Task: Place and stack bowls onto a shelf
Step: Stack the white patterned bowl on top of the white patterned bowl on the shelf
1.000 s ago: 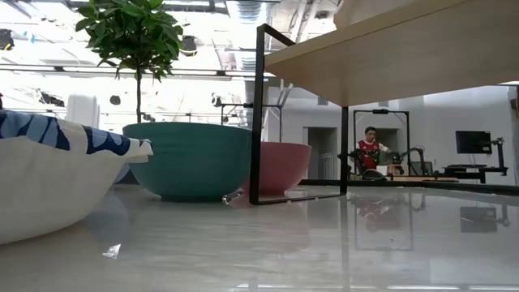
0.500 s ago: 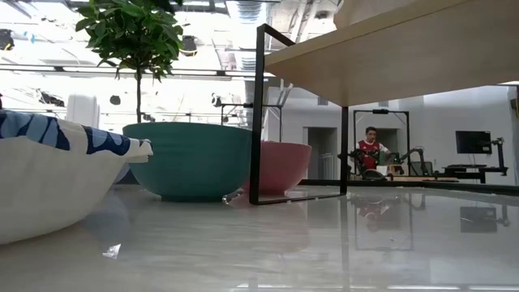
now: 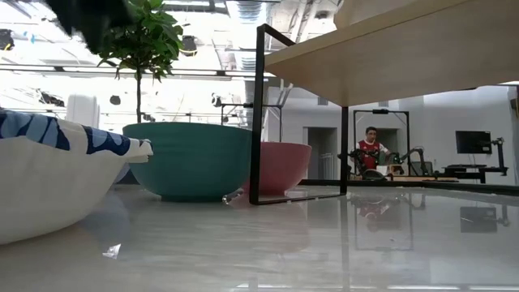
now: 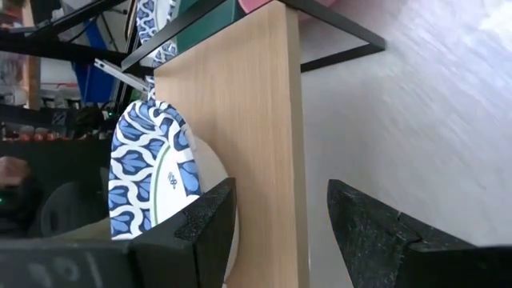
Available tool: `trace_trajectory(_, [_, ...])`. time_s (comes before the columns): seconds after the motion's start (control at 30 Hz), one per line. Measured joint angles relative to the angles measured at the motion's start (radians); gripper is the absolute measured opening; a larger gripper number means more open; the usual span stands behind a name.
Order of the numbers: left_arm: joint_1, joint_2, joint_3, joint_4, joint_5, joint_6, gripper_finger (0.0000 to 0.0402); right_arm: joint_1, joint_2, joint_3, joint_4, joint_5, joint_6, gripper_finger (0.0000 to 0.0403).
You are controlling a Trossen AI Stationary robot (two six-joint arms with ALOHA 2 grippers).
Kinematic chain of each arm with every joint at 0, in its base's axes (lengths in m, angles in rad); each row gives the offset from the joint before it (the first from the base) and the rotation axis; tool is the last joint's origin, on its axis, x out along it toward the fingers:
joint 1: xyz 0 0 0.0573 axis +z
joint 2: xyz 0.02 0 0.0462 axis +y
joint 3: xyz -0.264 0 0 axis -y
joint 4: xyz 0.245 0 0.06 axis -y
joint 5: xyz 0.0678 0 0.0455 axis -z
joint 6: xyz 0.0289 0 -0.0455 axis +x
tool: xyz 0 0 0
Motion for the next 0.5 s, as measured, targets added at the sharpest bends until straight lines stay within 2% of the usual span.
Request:
trace_trajectory(0.13, [-0.038,-0.016,-0.110,0.109,0.060,0.039,0.0196,0.000,0.000,0.000,0.000,0.004,-0.002,0.0223])
trace_trajectory(0.37, [-0.043,-0.018,-0.282,0.337,0.126,0.124,0.0196,0.000,0.000,0.000,0.000,0.013,0.012,0.0223])
trace_trajectory(0.5, [-0.043,-0.018,-0.360,0.414,0.160,0.189,0.0196,0.000,0.000,0.000,0.000,0.013,0.018,0.0223])
